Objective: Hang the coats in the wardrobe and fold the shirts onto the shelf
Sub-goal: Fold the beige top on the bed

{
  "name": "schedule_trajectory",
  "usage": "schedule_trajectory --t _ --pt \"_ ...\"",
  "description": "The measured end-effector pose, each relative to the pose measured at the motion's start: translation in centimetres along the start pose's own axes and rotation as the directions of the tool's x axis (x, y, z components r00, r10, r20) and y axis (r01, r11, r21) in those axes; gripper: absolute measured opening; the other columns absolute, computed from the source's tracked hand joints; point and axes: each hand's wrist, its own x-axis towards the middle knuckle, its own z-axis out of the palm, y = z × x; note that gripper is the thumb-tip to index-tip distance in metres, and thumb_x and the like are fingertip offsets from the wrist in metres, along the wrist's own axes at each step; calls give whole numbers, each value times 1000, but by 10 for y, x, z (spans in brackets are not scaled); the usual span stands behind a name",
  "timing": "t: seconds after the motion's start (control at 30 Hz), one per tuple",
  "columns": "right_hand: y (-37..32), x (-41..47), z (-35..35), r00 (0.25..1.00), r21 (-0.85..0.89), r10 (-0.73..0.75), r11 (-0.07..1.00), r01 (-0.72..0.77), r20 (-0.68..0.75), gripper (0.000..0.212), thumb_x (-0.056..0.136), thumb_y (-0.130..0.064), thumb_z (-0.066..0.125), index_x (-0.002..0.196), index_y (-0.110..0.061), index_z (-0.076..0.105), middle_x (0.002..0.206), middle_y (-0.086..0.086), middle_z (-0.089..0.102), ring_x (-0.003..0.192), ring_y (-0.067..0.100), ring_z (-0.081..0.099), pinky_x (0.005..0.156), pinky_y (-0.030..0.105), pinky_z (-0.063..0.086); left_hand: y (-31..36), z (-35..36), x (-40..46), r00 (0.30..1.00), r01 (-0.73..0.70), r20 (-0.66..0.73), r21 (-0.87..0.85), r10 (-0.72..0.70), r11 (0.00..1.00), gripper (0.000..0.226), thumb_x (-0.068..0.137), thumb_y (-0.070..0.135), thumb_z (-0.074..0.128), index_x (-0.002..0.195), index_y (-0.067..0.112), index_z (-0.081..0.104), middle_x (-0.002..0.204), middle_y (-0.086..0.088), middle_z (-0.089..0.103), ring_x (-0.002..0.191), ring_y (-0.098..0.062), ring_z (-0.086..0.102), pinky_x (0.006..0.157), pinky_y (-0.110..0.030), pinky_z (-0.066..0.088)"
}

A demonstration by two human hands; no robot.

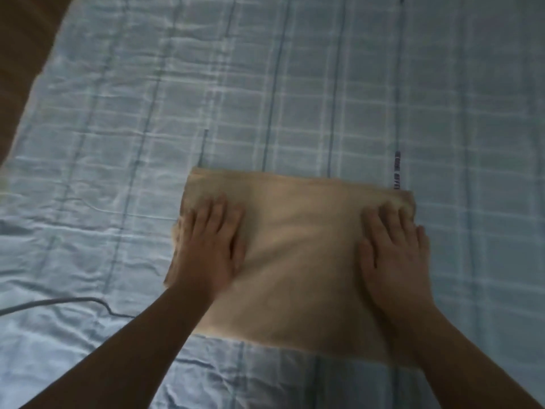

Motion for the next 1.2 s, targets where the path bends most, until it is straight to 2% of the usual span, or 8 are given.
schedule_trajectory --t 0.07,0.2,0.43,0.6,0.67,0.8,1.0,1.2 --pt "8 -3 11 994 -110 69 992 -59 85 60 101 -46 22 156 -23 23 163 9 20 151 31 13 119 55 13 -1 10 -6 995 55 78 82 -61 995 59 97 44 34 152 23 32 157 -16 32 147 -36 21 116 -59 17" --pt "18 -4 23 995 -151 72 987 -62 64 61 101 -48 20 157 -24 20 163 8 19 151 30 14 120 54 13 0 21 -8 992 90 72 130 -100 987 61 98 47 30 155 26 25 160 -12 24 150 -30 13 119 -56 12" --pt "10 -13 12 996 -94 91 991 -91 -6 61 100 -44 25 156 -19 25 163 13 21 151 31 14 121 54 9 -1 8 -12 994 72 78 79 -78 994 61 97 45 28 153 23 30 159 -15 27 149 -33 16 119 -55 13" --pt "-9 -77 3 993 -56 -113 992 111 -36 58 95 -36 40 148 -13 42 158 15 32 148 34 24 120 55 15 -3 -7 -65 1000 27 -2 33 -26 999 58 94 39 37 147 17 43 154 -20 35 145 -39 25 118 -57 17" --pt "-7 -101 12 995 -67 -103 992 102 -6 58 94 -37 39 147 -13 45 157 14 34 146 34 28 118 56 21 -7 -1 -88 999 30 28 35 -31 999 58 95 40 33 149 18 39 153 -20 35 146 -38 24 118 -57 18" --pt "8 -128 30 998 -125 -36 991 43 53 63 94 -39 39 152 -13 37 160 12 28 149 30 23 119 55 19 -19 19 -113 995 71 64 47 -74 996 60 98 43 26 154 22 27 158 -18 26 149 -33 18 117 -56 20" --pt "15 -133 41 998 -157 -53 986 56 20 64 96 -37 40 155 -15 29 162 10 24 150 28 20 121 53 14 -25 35 -115 997 75 -6 22 -75 997 60 98 40 30 155 22 26 160 -16 22 150 -31 17 119 -52 20" --pt "10 -133 30 999 -118 -32 992 36 39 64 97 -39 35 156 -16 26 162 9 22 150 27 18 121 51 14 -20 25 -115 993 114 28 57 -116 992 61 98 45 29 155 26 23 162 -13 20 151 -29 13 119 -54 15"
